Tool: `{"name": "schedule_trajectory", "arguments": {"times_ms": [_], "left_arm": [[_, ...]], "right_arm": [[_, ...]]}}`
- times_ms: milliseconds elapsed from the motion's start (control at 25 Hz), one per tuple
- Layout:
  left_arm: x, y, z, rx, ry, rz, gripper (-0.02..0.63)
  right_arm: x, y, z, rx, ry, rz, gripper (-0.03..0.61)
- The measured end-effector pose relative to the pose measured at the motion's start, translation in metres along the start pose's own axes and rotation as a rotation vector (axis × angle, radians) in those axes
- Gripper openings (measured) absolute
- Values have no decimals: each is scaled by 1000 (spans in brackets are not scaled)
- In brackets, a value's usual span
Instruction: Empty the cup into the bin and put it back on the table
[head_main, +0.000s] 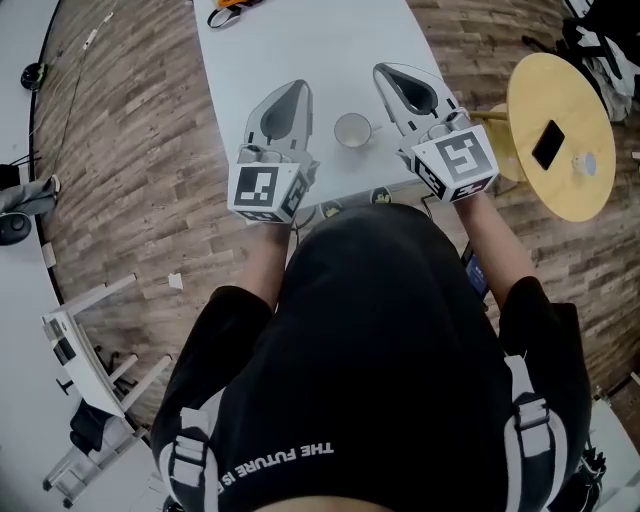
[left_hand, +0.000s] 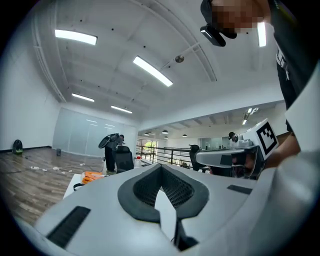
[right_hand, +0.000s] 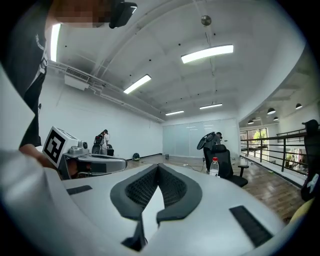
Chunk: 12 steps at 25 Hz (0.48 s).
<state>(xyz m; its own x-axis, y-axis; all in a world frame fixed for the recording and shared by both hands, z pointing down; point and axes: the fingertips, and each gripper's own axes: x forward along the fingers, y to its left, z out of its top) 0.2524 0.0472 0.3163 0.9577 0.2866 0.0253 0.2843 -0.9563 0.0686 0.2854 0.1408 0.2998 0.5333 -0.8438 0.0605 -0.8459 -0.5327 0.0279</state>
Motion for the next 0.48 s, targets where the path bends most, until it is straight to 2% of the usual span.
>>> {"name": "schedule_trajectory", "arguments": {"times_ms": [480], "left_arm": [[-5, -8, -1, 20, 12, -25, 21]], "right_arm": [[-5, -4, -9, 35, 9, -22, 15]]}}
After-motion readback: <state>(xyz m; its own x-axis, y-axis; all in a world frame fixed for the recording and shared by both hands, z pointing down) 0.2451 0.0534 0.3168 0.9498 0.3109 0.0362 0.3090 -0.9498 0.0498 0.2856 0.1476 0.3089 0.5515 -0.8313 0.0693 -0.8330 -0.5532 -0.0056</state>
